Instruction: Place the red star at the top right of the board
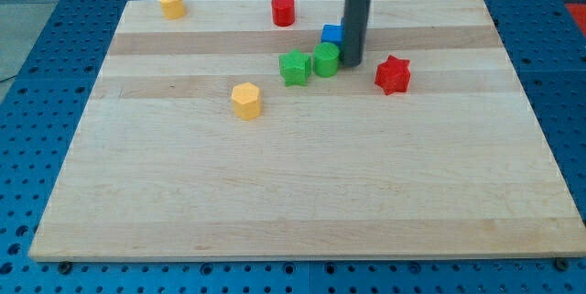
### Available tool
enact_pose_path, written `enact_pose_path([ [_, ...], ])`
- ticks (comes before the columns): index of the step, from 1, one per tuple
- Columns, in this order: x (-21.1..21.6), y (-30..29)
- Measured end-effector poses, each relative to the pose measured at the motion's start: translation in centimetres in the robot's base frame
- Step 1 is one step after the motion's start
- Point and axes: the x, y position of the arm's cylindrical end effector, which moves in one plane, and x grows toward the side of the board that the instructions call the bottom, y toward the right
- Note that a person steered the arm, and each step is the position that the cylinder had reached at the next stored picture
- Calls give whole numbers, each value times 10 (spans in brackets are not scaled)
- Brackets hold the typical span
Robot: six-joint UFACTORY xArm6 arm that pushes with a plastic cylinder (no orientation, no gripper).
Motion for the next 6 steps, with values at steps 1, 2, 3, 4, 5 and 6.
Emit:
enact_pose_path([
  [1, 37, -2],
  [2, 48, 21],
  [3, 24, 66],
  [4, -28, 99],
  [5, -60, 113],
  [6, -26, 83],
])
